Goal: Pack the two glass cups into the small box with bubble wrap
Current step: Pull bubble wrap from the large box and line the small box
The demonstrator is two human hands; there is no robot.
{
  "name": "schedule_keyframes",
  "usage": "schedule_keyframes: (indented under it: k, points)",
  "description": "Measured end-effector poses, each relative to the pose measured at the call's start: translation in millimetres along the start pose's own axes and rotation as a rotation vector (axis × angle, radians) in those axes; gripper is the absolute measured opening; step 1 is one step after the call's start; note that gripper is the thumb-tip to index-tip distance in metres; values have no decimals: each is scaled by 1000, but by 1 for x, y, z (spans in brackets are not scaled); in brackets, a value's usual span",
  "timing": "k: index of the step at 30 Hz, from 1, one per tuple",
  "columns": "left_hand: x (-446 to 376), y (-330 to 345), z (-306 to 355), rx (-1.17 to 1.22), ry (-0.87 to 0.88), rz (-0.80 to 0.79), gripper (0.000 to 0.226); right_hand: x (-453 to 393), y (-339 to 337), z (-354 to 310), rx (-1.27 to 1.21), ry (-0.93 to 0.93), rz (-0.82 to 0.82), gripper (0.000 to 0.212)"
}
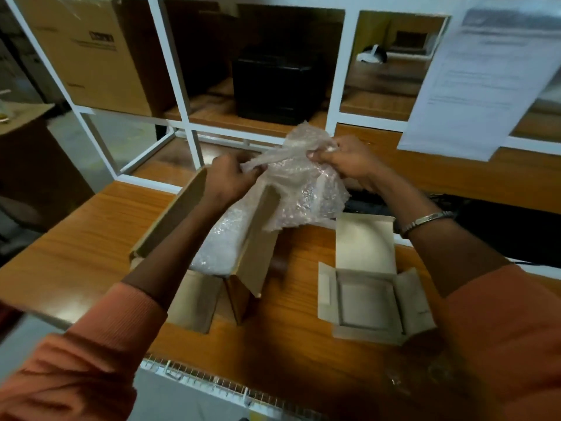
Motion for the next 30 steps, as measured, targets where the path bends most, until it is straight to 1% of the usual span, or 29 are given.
schedule_keyframes:
  k: [2, 3, 4, 5, 7, 9, 10, 12, 13, 14, 16, 18, 20, 21, 22, 23, 26, 27, 28, 30]
  points:
    - [9, 15, 22, 311, -27, -112, 21, 27, -22, 21, -6, 42, 70, 29]
    - [15, 22, 37, 430, -35, -200, 14, 41, -34, 32, -4, 59, 110, 32]
    - [24, 28, 53, 491, -34, -300, 10, 54, -46, 44, -7, 75, 149, 36]
    - [32, 36, 68, 511, -42, -391, 9, 67, -58, 55, -11, 101, 188, 40]
    - [50, 54, 91, 473, -107, -538, 6, 89, -79, 76, 0, 163, 240, 48]
    - [64, 76, 98, 430, -159, -655, 12, 111, -97, 95, 42, 215, 256, 48]
    - [72, 89, 99, 433, -174, -688, 18, 121, -104, 105, 49, 245, 246, 51]
    - [88, 114, 97, 487, -204, -702, 25, 139, -112, 126, 55, 296, 175, 50]
    - [96, 126, 96, 508, -207, -697, 26, 149, -113, 136, 70, 324, 140, 46]
    - [102, 136, 94, 499, -198, -689, 24, 157, -114, 147, 86, 352, 120, 46]
    - [113, 149, 87, 392, -178, -700, 17, 174, -117, 168, 113, 391, 118, 47]
    - [125, 157, 78, 324, -179, -774, 18, 187, -120, 186, 114, 422, 136, 47]
    - [136, 166, 69, 318, -166, -828, 21, 196, -120, 203, 147, 441, 83, 70]
    - [140, 170, 64, 327, -177, -823, 21, 196, -118, 213, 175, 445, 30, 82]
    - [143, 174, 60, 345, -202, -806, 21, 194, -115, 220, 204, 450, -20, 88]
    - [146, 177, 57, 366, -235, -783, 21, 193, -111, 224, 227, 461, -60, 89]
    - [153, 182, 45, 402, -329, -708, 18, 186, -95, 211, 255, 442, -93, 53]
    - [155, 183, 40, 417, -369, -678, 17, 180, -89, 206, 276, 413, -87, 45]
    - [157, 184, 34, 433, -415, -645, 18, 173, -82, 201, 305, 376, -74, 41]
    - [162, 187, 23, 461, -508, -586, 20, 157, -68, 200, 369, 317, -40, 59]
Point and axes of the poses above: each hand's wrist, its own x-axis away from the middle knuckle, its own y-axis out of the palm, z = x × y, the point moved 1 cm from there along -x, towards the middle knuckle, and after that the axes turned 5 degrees about -z, right-handed, at the moved point
